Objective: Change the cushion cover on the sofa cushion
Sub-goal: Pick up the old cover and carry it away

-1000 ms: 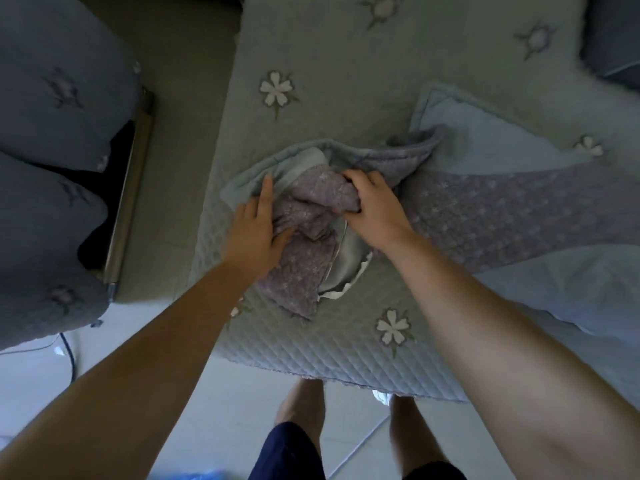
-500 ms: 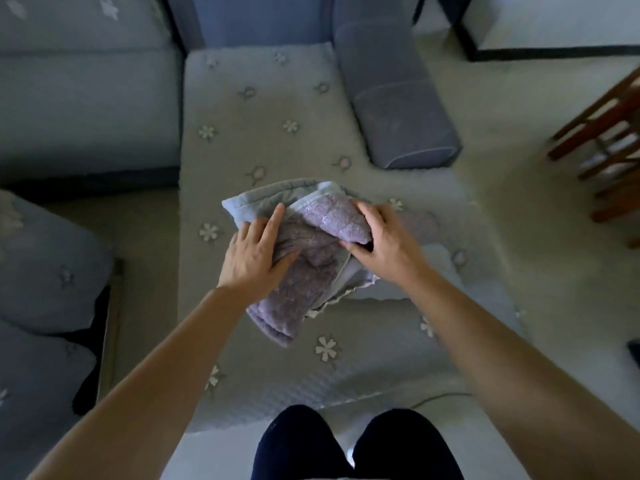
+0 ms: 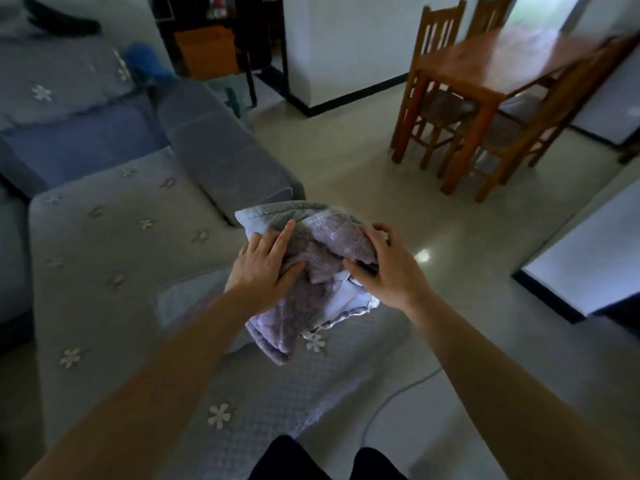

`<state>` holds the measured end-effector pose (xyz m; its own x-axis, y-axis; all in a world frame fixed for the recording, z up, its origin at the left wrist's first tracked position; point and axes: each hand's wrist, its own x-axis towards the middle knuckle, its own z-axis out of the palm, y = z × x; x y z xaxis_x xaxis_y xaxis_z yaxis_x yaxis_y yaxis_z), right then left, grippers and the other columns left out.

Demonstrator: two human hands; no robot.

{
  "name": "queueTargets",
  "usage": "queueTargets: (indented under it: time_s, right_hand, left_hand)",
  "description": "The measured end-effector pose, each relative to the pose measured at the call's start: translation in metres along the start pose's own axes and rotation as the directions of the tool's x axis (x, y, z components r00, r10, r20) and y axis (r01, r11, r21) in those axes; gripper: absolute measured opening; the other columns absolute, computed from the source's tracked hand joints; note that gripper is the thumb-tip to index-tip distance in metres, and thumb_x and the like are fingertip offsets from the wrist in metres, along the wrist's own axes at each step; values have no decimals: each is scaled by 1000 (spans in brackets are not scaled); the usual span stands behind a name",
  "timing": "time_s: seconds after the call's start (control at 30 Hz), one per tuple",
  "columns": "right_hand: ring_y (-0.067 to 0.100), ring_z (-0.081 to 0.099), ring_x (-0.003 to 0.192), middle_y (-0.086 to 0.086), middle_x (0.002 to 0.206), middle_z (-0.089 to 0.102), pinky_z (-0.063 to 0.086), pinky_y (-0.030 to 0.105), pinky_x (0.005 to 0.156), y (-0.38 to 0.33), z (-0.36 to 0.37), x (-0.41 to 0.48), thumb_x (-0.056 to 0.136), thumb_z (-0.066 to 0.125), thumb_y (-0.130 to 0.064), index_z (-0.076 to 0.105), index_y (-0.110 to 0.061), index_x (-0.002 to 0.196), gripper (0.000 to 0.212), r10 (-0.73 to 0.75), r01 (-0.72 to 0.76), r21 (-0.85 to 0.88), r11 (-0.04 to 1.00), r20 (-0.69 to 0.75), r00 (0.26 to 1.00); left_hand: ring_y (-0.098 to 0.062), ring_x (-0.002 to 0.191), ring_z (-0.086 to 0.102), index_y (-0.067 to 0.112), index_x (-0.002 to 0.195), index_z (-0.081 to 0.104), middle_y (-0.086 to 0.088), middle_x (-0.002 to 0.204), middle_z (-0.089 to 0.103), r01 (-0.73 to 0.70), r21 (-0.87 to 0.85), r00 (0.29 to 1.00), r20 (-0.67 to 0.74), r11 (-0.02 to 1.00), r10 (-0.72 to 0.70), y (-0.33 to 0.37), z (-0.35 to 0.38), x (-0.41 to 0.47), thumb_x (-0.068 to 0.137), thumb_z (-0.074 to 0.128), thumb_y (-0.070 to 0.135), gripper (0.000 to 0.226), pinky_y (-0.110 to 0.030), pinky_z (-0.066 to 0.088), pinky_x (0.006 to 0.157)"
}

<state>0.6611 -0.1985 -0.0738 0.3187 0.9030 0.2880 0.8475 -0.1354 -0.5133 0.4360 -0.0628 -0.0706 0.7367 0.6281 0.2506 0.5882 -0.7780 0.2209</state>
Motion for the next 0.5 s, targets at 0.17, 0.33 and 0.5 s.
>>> queueTargets:
  time_s: [0.17,0.33,0.5]
  right_hand:
    - [28,64,88,11,128,44,52,27,71,128,-96,-44,83,66,-48,50,-17,135,63,53,-52,5,999,-77,996]
    - [26,62,98,5,129,42,58,42,77,217,-168,-41,83,60,-54,46,-24,136,63,140,-143,-14,990,-131,981]
    - [24,60,105,4,133,41,58,40,78,271,-191,14,84,61,-51,47,-22,137,62,110,-114,-18,993,-147,983]
  left_hand:
    - [-30,106,49,18,153,23,-6,125,52,-121,6,992,32,993,121,147,51,70,94,35,57,72,-52,49,91]
    - [-29,109,48,20,154,21,-4,127,50,-154,8,987,58,988,153,244,70,140,94,32,59,73,-48,47,93]
    - [-28,111,47,21,154,19,-4,127,49,-141,16,990,33,990,140,264,89,209,94,30,61,73,-48,46,95]
